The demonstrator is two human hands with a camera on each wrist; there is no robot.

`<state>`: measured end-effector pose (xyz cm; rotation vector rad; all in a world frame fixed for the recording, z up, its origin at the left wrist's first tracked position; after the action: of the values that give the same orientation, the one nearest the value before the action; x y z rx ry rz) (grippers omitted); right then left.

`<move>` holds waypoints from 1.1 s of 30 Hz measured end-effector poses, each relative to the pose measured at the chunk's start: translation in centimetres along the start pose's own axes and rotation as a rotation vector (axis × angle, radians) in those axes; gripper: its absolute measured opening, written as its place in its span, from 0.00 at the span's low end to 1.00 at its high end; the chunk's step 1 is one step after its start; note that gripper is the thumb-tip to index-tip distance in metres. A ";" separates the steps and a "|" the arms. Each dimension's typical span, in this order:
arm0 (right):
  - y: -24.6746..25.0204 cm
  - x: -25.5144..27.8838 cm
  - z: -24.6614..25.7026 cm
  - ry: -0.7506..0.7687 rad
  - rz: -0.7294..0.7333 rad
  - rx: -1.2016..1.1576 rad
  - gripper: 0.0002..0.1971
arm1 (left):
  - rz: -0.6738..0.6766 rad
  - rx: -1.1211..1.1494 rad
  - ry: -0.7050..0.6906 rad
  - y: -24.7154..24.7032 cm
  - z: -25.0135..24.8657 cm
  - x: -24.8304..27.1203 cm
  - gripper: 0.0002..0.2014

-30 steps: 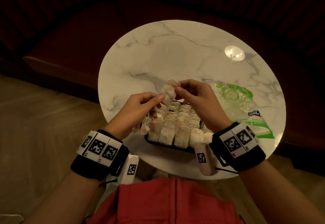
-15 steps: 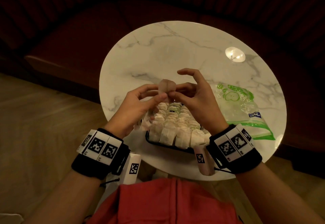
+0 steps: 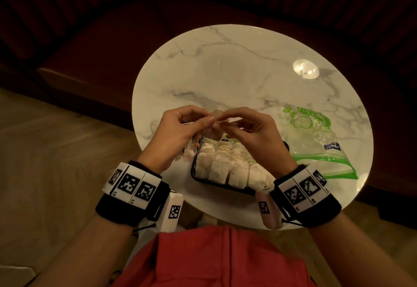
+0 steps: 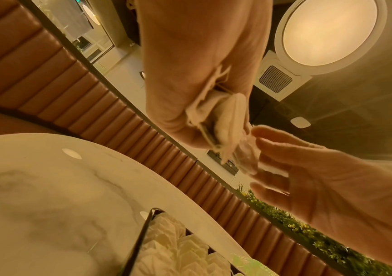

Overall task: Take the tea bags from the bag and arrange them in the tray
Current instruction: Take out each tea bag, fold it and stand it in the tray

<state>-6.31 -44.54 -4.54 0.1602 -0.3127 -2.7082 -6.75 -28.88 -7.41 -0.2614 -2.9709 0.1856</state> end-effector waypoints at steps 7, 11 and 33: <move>-1.4 0.0 -3.8 -0.288 0.200 0.107 0.06 | -0.074 0.031 0.104 1.6 1.5 0.1 0.09; -3.4 0.2 -5.0 -0.360 0.391 0.267 0.06 | -0.137 0.047 0.156 2.7 2.5 0.2 0.10; -5.2 0.0 0.7 0.130 0.187 0.431 0.27 | -0.204 0.779 0.368 1.1 4.1 0.0 0.19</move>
<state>-8.42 -39.81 -5.16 0.4050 -0.8252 -2.3980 -7.24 -28.21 -11.63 0.0991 -2.3204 1.0871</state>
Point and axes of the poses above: each hand's wrist, its own x-axis away from the middle knuckle, its own y-axis out of the back of the hand, z = x × y, the point moved 8 cm from there along -x, towards the middle knuckle, and after that the axes turned 9 degrees about z, right-handed, at the moved point
